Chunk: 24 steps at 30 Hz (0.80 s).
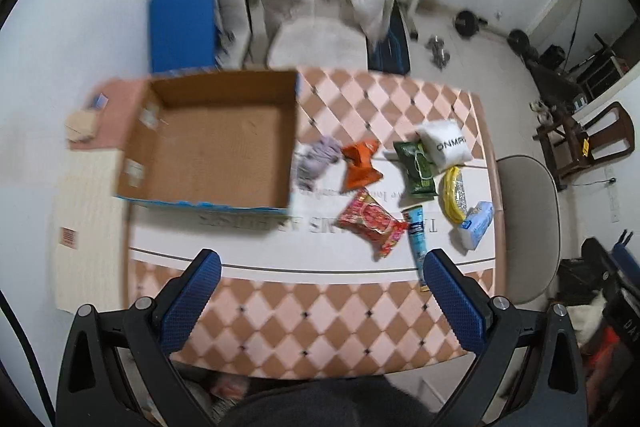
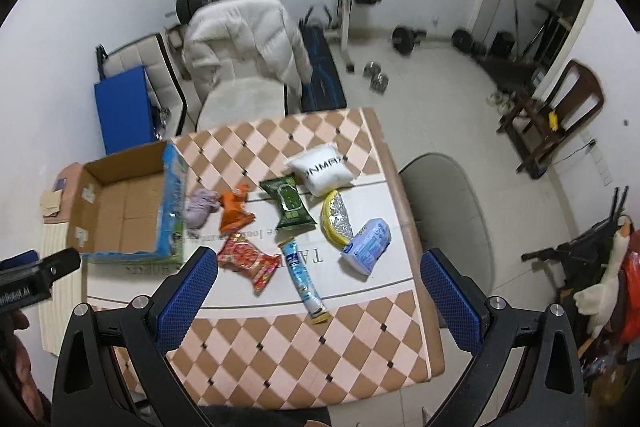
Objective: Organize soft objects
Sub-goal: 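Grasp the orange snack bag with left tool while right tool grasps white ONMAX bag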
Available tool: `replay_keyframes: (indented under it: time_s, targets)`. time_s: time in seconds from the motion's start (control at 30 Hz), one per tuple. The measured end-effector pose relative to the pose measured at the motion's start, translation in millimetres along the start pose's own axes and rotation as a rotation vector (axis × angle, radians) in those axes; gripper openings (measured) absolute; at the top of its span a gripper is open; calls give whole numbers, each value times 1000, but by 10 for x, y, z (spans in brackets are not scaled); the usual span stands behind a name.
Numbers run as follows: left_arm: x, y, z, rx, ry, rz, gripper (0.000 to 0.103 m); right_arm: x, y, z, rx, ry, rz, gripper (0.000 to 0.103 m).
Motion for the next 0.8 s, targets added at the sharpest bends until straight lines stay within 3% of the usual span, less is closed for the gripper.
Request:
replay_keyframes:
  time_s: [0.07,0.13,0.4,0.47,0.63,0.8]
  targets:
    - [-218,353,144,55,-3,-83,102,-101,438,213,-1,8,-48,103]
    - [-420,643,315,60,9,-128,100,-279,925,387,-12,7,-113,103]
    - [-910,1890,1003,-7,107,-284,81,-801,2798,802,4,-72,-338,103]
    - [-982,2183,1118,-6,120,-330,81,-873,3186,856,7,-95,-394,103]
    - [-1080,2823,1247,3,93,-437,81,-1001,3862,963,2,-135,-475,103]
    - [-1133,3210,1253,6,65,-504,81,-1110,4326,1019,-38,-172,-556,103]
Point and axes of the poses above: each gripper's, at about its wrist camera, not at the fingertips, and y roughly the way its jaws point, z to its right, x to its underside, the point moved 1 cm from there along y, roughly the way its jaws point, and after that the axes turned 12 degrees about -x, right-handed, at the moved point
